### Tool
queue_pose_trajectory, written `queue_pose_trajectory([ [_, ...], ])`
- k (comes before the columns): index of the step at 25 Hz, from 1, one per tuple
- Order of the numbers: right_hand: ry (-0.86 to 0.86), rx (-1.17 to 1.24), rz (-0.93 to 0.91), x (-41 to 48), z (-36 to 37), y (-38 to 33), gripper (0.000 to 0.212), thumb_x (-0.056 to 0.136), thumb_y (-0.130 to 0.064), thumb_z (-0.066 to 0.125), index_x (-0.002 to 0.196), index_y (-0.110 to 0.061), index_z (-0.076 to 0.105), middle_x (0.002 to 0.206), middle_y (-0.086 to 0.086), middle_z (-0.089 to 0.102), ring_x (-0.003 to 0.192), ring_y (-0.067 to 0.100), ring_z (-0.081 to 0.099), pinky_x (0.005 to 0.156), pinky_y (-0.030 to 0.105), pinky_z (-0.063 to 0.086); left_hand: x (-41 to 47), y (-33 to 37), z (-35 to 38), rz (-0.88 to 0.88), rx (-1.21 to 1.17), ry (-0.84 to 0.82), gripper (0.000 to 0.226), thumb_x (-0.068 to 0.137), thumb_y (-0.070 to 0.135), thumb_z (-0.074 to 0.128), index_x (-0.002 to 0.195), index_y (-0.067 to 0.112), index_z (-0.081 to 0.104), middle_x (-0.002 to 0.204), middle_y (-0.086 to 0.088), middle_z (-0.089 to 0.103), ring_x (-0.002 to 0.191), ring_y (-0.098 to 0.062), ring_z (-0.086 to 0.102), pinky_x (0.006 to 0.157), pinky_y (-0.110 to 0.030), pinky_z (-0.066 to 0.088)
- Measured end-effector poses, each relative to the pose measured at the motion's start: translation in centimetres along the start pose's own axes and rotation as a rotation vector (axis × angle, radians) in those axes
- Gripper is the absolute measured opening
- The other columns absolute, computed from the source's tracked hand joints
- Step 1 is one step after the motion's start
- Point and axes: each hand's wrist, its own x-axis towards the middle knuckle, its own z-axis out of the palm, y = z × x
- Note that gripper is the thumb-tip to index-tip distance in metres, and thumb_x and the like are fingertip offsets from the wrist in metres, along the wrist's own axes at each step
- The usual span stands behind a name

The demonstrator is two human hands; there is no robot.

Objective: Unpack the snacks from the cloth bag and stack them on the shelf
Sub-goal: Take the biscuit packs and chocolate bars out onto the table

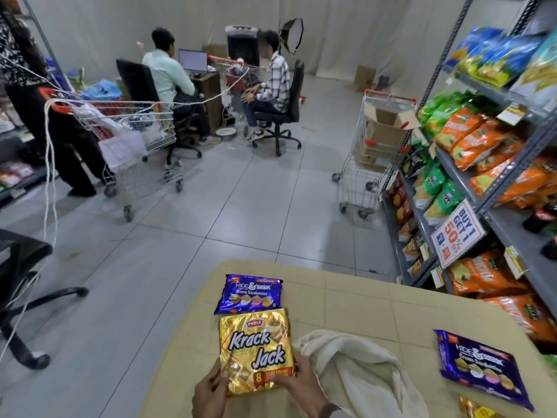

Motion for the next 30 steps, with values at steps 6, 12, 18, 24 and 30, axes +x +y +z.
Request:
queue_pose_trajectory([
  [6, 0.147, 0.120, -0.050, -4.8, -11.4, -1.2, 0.059, 0.075, 0.000, 0.081, 0.128, -0.011, 0.059, 0.115, 0.005, 0.072, 0.107, 0.022, 0.070, 0.096, 0.042, 0.057, -7.5, 5.9, 9.4, 0.181, 0.103, -0.134, 0.039, 0.092, 0.028, 0.066, 0.130, 0.026, 0.063, 0.113, -0.004, 0.076, 0.102, -0.025, 0.069, 0.097, -0.044, 0.051],
  [12, 0.385, 0.112, -0.009, -12.3, -26.5, 1.9, 0.058, 0.078, -0.004, 0.080, 0.132, -0.004, 0.058, 0.124, 0.020, 0.066, 0.116, 0.034, 0.064, 0.104, 0.051, 0.050, -17.5, 6.4, 23.0, 0.244, 0.106, -0.422, 0.034, 0.095, 0.016, 0.061, 0.129, 0.016, 0.064, 0.104, -0.003, 0.075, 0.099, -0.023, 0.070, 0.099, -0.049, 0.052],
  [18, 0.580, 0.198, 0.111, -19.5, -38.8, 10.2, 0.049, 0.083, -0.004, 0.076, 0.130, -0.002, 0.061, 0.126, 0.016, 0.067, 0.116, 0.029, 0.064, 0.105, 0.041, 0.049, -26.3, 2.0, 34.9, 0.269, 0.270, -0.639, 0.038, 0.095, 0.016, 0.061, 0.133, 0.017, 0.061, 0.111, -0.006, 0.075, 0.105, -0.024, 0.069, 0.100, -0.049, 0.052],
  [24, 0.598, 0.245, 0.226, -22.7, -43.3, 17.7, 0.049, 0.087, -0.013, 0.072, 0.134, -0.010, 0.059, 0.127, 0.010, 0.067, 0.123, 0.028, 0.061, 0.106, 0.041, 0.049, -30.2, -3.6, 40.1, 0.241, 0.313, -0.764, 0.034, 0.098, 0.012, 0.055, 0.131, 0.020, 0.062, 0.102, -0.001, 0.077, 0.091, -0.018, 0.074, 0.081, -0.035, 0.061],
  [30, 0.590, 0.241, 0.249, -22.4, -43.5, 19.6, 0.047, 0.091, -0.020, 0.068, 0.136, -0.015, 0.057, 0.132, 0.010, 0.062, 0.121, 0.028, 0.060, 0.108, 0.043, 0.047, -30.4, -5.7, 40.4, 0.212, 0.344, -0.753, 0.032, 0.099, 0.010, 0.053, 0.129, 0.018, 0.062, 0.094, 0.008, 0.078, 0.085, -0.011, 0.075, 0.073, -0.029, 0.061],
])
